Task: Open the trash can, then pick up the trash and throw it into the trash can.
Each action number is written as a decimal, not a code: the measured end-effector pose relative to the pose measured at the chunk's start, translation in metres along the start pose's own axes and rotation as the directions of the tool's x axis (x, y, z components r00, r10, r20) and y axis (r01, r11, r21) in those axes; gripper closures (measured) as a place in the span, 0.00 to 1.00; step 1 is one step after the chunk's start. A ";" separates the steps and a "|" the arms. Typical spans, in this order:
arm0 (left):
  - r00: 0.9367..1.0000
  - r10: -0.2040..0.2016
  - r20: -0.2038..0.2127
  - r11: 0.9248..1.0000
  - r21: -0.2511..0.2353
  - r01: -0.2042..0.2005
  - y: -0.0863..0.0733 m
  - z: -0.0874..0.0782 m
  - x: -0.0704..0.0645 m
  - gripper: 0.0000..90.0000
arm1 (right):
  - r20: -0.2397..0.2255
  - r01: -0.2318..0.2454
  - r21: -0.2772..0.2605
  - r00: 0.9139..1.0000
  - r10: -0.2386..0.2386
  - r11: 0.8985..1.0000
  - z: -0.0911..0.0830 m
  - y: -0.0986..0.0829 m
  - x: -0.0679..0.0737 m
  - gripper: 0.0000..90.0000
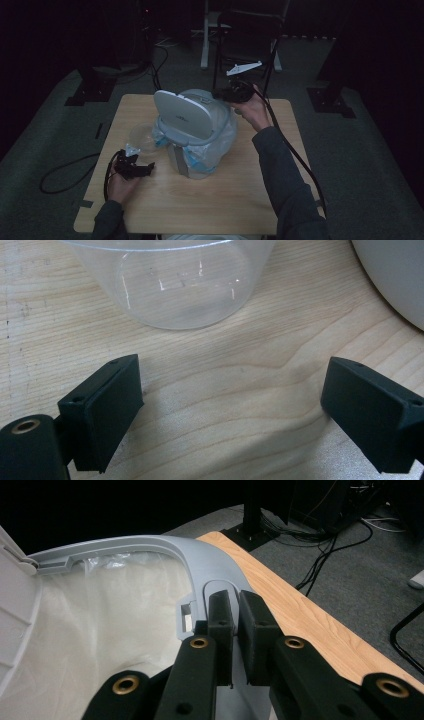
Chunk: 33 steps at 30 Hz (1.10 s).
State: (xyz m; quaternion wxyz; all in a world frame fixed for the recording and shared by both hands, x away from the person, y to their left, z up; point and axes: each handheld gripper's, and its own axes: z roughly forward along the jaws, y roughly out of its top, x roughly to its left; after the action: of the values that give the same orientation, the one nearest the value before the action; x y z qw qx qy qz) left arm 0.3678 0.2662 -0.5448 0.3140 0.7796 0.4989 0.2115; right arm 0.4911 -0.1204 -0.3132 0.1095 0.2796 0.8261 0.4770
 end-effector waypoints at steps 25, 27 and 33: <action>1.000 -0.001 -0.001 1.000 -0.001 0.001 0.000 0.000 0.000 0.12 | 0.193 -0.030 -0.037 0.981 0.037 0.999 -0.050 -0.077 -0.011 0.60; 1.000 -0.002 -0.004 1.000 -0.004 0.002 0.000 -0.001 0.001 0.13 | 0.206 -0.043 -0.023 0.977 0.047 0.999 -0.049 -0.090 -0.015 0.60; 1.000 -0.004 -0.003 1.000 -0.007 0.004 -0.001 -0.002 0.002 0.17 | 0.226 -0.091 0.023 0.971 0.083 0.996 -0.039 -0.125 -0.025 0.59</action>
State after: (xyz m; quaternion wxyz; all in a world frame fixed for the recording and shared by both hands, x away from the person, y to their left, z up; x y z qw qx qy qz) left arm 0.3668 0.2691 -0.5440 0.3165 0.7772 0.5000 0.2138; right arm 0.4492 -0.2112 -0.4014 0.1765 0.3695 0.8031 0.4328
